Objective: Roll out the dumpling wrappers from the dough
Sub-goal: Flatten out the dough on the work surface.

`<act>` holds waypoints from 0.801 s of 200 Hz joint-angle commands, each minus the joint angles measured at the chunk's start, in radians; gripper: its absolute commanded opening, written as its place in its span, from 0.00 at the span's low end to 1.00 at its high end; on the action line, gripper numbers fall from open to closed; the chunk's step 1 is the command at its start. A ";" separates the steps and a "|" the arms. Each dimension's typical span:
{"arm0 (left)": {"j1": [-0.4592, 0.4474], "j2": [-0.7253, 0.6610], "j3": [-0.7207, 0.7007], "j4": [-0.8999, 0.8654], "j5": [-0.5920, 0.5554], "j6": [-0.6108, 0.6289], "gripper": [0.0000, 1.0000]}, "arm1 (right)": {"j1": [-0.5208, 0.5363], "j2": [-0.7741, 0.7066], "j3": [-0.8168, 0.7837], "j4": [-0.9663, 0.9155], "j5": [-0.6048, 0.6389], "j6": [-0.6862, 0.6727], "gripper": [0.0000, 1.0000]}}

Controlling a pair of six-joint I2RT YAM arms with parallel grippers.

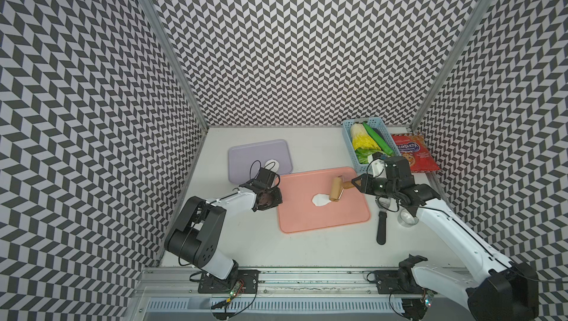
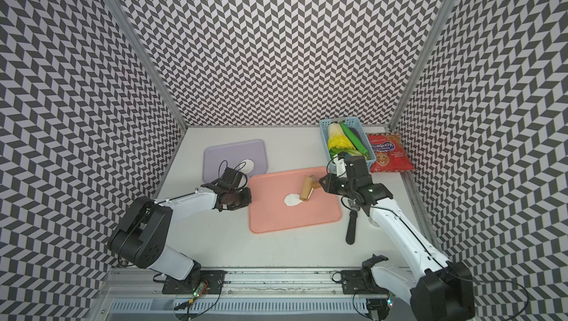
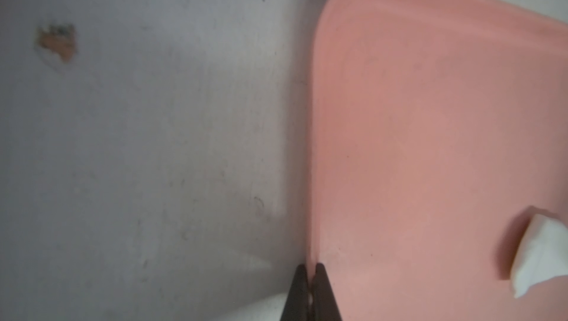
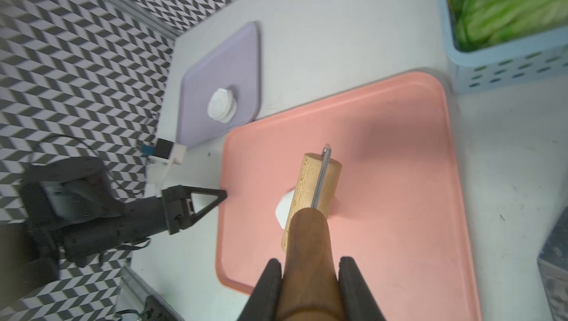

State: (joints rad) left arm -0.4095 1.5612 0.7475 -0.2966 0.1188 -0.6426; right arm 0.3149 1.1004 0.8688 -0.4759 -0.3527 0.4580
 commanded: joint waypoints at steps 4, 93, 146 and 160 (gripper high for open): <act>0.014 0.061 -0.049 -0.038 -0.054 -0.022 0.00 | 0.029 -0.009 0.023 0.094 -0.058 0.023 0.00; 0.009 0.055 -0.051 -0.039 -0.053 -0.034 0.00 | 0.065 0.101 -0.179 0.155 0.028 0.100 0.00; 0.008 0.048 -0.046 -0.044 -0.051 -0.037 0.00 | 0.068 0.128 -0.251 0.187 0.131 0.106 0.00; 0.006 0.049 -0.046 -0.044 -0.048 -0.037 0.00 | 0.071 0.139 -0.266 0.208 0.139 0.115 0.00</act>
State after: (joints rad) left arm -0.4095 1.5616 0.7471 -0.2909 0.1177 -0.6548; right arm 0.3817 1.1923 0.6621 -0.2420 -0.3775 0.5713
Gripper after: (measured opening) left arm 0.066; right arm 0.296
